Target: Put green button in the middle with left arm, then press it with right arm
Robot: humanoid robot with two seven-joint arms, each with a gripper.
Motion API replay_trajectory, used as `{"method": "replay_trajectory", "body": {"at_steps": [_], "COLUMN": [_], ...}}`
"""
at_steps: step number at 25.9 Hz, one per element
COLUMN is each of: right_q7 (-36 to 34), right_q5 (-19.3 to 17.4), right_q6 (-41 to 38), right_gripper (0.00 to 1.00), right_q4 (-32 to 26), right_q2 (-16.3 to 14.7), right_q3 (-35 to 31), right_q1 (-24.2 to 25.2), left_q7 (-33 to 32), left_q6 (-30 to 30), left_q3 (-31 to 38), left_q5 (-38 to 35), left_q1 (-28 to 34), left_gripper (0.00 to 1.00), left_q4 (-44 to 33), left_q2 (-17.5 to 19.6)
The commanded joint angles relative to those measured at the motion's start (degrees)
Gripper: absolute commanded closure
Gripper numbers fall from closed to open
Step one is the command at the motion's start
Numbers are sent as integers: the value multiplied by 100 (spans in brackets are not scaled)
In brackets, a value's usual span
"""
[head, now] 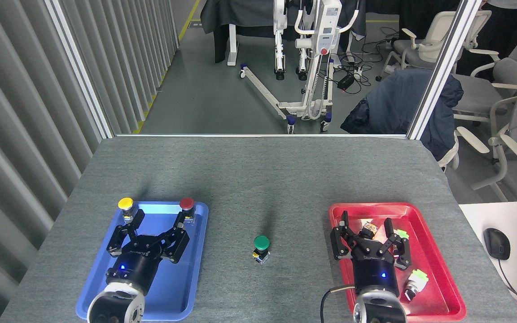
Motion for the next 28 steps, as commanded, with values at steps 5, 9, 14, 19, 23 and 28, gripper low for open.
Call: {"method": "replay_trajectory", "body": {"at_steps": [5, 9, 14, 19, 23, 28], "right_q7": [22, 31, 22, -39, -30, -30], "right_q5": [113, 113, 113, 113, 113, 122], "right_q6": [-10, -2, 7, -2, -19, -37], "right_gripper": [0, 0, 0, 0, 0, 0], "right_q4": [-189, -110, -31, -31, -31, -40], "right_q2": [4, -66, -172, -172, -172, -172], "right_q3": [-330, -303, -295, -259, -259, -259], "right_q1": [385, 77, -63, -55, -63, -37], "left_q7": [15, 15, 32, 41, 50, 68], "left_q6": [-18, -18, -71, -106, -106, -97], "left_q3": [4, 4, 4, 4, 4, -137], "left_q5": [6, -3, -3, -3, -3, -3], "left_q1": [10, 2, 10, 142, 318, 582], "left_gripper": [2, 2, 2, 2, 2, 2], "left_q4": [-15, -42, -147, -253, -384, -428], "left_q2": [22, 31, 13, 13, 13, -22]}}
